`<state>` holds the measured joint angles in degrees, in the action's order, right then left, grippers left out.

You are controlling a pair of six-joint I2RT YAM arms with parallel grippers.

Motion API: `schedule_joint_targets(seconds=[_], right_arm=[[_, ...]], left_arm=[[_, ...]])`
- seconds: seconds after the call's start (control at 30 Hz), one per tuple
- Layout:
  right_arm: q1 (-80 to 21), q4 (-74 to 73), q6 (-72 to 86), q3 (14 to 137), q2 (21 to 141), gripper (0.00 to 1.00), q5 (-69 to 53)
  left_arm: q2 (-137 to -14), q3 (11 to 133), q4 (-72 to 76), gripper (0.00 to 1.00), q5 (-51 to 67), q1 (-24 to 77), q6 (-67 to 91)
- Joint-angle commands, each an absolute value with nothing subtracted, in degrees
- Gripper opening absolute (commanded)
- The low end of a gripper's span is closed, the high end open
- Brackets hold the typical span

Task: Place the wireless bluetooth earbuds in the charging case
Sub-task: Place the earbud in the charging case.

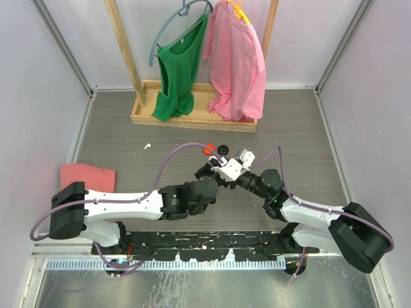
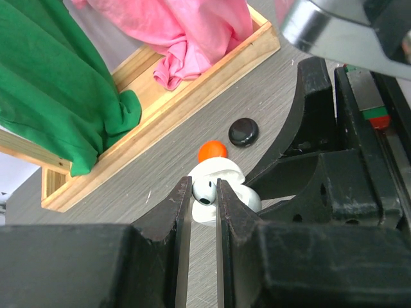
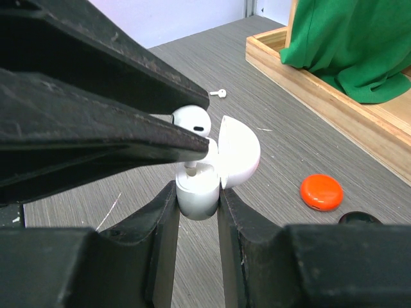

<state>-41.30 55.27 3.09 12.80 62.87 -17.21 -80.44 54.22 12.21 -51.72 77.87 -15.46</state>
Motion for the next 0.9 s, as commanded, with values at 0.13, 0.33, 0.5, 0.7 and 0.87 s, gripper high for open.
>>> schedule_joint_targets(seconds=[0.13,0.33,0.5,0.7,0.87], right_arm=[[-41.59,58.5,2.55,13.44,61.38,0.01,-16.9],[-41.57,58.39,2.55,13.37,61.2,0.01,-16.79],[-41.58,58.52,2.64,13.28,61.12,0.01,-16.7],[-41.58,58.54,2.64,13.23,61.01,0.01,-16.46],[-41.51,58.6,2.72,13.12,60.95,0.01,-16.3]], left_arm=[[-80.98,56.12,14.03,0.12,-53.1,77.37,-13.32],[-80.62,56.34,11.14,0.12,-53.54,77.37,-11.95],[-80.0,56.44,8.62,0.14,-52.57,77.32,-10.62],[-78.88,56.52,6.24,0.19,-50.18,77.39,-7.02],[-78.27,57.01,4.56,0.23,-48.25,77.35,-4.85]])
